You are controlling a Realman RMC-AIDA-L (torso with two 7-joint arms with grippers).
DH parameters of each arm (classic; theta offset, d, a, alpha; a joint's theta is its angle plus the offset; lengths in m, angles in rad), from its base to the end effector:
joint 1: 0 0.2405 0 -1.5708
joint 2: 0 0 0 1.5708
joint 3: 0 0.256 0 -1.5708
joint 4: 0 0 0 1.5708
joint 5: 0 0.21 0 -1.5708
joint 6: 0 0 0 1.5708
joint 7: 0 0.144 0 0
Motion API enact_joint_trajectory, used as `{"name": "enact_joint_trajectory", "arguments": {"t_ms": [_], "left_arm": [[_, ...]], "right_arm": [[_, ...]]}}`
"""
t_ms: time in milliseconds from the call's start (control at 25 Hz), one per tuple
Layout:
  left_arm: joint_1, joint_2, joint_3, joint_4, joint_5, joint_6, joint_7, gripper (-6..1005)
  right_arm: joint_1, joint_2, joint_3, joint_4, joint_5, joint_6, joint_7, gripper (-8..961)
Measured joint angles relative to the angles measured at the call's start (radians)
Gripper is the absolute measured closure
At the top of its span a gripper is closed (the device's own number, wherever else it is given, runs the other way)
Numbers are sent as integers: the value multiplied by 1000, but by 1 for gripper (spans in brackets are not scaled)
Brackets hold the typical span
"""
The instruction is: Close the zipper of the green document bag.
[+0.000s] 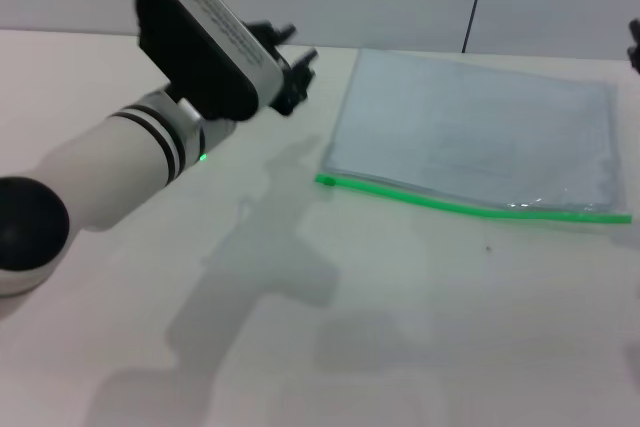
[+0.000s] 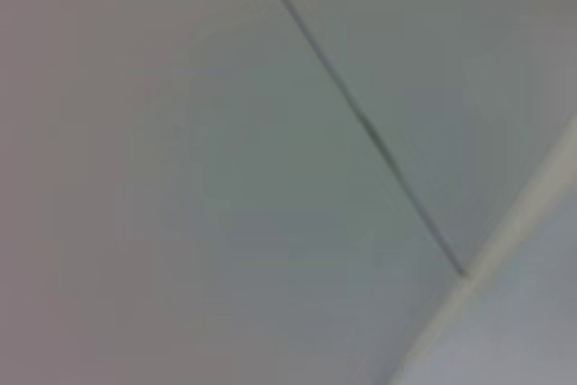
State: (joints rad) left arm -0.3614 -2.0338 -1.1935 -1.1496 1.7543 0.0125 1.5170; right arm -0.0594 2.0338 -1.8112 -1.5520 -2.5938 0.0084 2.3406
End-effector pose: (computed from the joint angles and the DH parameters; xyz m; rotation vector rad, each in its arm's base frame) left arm -0.1796 0.3898 -0.0434 -2.0665 -0.0783 -0.1831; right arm 0.2168 0.3316 0.0488 -1.7832 0.1625 0.1837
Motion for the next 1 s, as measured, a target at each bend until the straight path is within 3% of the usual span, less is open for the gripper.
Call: {"name": "enact_joint_trajectory", "arguments": {"t_ms": [120, 240, 360, 480, 520, 640, 760, 1000], "left_arm": [[26, 0, 36, -37, -77, 149, -8, 672], [37, 2, 85, -50, -91, 307, -94, 672], [39, 5, 159, -22, -7, 527, -312, 672], [47, 7, 252, 74, 174, 826, -677, 672], [47, 7, 252, 74, 174, 826, -677, 672], [37, 7, 289, 184, 274, 969, -921, 672], [16, 7, 299, 275, 328, 1016, -1069, 672], [9, 8, 307, 299, 336, 1015, -1129, 672]], "right_arm": [[3, 0, -55, 62, 6, 170, 71, 318], [35, -1, -128, 179, 66, 392, 108, 320], [104, -4, -190, 303, 174, 534, 106, 322], [177, -7, -226, 397, 299, 557, 102, 324], [177, -7, -226, 397, 299, 557, 102, 324], [201, -8, -242, 429, 340, 592, 104, 326], [221, -7, -262, 449, 380, 629, 108, 328], [259, -7, -289, 468, 448, 646, 100, 328]]}}
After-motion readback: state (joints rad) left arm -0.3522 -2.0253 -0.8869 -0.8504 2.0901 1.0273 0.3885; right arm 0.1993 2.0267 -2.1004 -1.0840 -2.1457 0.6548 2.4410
